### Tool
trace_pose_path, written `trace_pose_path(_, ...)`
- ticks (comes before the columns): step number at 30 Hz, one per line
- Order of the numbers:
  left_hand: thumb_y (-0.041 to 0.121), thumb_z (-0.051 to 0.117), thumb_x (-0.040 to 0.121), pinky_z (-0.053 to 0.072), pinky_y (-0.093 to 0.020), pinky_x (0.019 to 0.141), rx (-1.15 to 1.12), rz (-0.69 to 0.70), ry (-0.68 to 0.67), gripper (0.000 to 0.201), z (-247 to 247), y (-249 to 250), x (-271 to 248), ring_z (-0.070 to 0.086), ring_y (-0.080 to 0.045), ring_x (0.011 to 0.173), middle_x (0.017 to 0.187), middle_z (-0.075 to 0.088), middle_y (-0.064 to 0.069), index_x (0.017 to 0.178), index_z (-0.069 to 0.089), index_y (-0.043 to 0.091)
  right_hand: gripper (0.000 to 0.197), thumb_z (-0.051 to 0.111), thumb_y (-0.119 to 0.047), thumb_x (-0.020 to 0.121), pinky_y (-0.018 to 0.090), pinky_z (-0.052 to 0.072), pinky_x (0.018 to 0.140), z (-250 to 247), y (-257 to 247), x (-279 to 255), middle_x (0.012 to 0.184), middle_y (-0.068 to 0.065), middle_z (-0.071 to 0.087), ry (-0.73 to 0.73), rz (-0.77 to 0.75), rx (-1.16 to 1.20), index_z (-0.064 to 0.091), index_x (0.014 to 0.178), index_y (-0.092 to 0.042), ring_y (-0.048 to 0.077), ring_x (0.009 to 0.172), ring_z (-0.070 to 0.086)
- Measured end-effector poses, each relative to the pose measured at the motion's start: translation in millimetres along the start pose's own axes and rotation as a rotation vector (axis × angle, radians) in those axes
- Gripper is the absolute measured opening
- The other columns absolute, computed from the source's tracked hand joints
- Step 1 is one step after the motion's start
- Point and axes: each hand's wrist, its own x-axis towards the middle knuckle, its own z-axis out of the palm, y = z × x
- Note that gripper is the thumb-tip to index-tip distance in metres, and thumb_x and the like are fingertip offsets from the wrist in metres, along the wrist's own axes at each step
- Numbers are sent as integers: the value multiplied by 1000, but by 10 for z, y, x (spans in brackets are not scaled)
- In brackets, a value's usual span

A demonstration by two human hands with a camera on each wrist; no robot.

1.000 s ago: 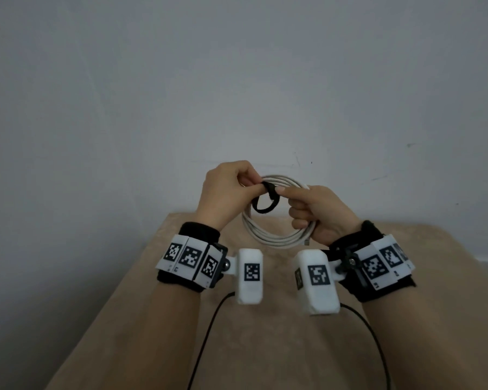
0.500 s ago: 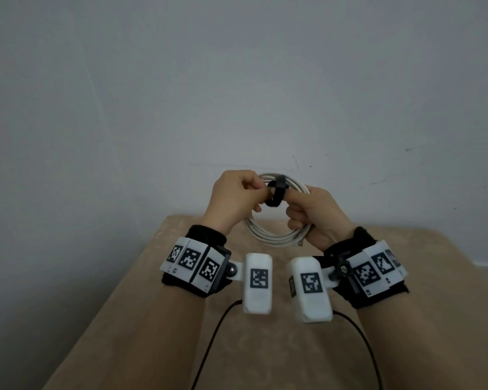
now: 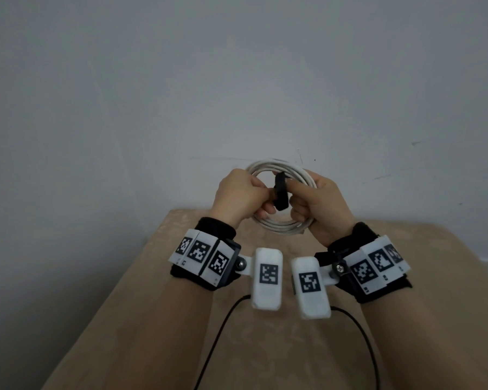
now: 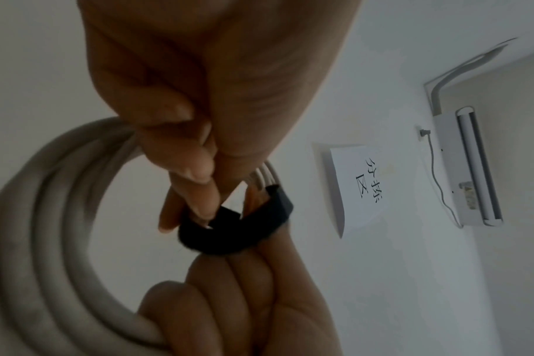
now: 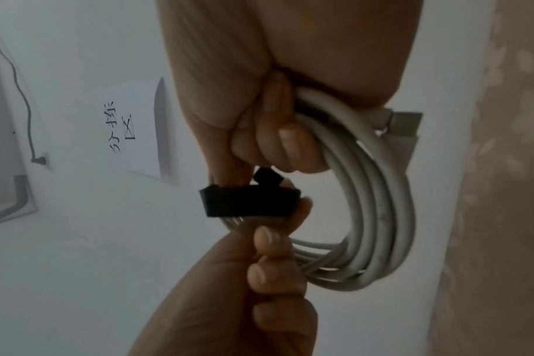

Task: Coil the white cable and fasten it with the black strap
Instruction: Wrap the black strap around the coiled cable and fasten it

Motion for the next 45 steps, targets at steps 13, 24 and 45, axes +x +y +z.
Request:
trace_pose_path(13, 6, 57, 91, 29, -14, 33, -568, -101, 77, 26, 156, 72, -28, 38, -2, 32, 38, 48, 8, 67, 65, 12, 47, 34, -31, 101, 22, 13, 40, 53, -65, -15, 35, -4, 23, -27, -4, 100, 54, 63, -11, 11, 32, 13)
trace_pose_path(24, 1, 44, 93, 25, -14, 33, -798, -141, 76, 30, 194, 69, -42, 31, -3, 30, 49, 44, -1, 67, 57, 11, 46, 39, -26, 98, 20, 14, 42, 111, -106, -61, 35, -5, 25, 26, -35, 11, 58, 58, -14, 11, 33, 15)
trace_pose_path(45, 16, 59, 88, 31, -15, 40, -410, -51, -203, 18, -92, 127, -50, 42, -6, 39, 54, 60, 3, 94, 72, 6, 30, 47, -24, 97, 22, 15, 41, 8, -127, -33, 45, -6, 26, 225, -43, 109, 69, 112, -10, 9, 39, 20)
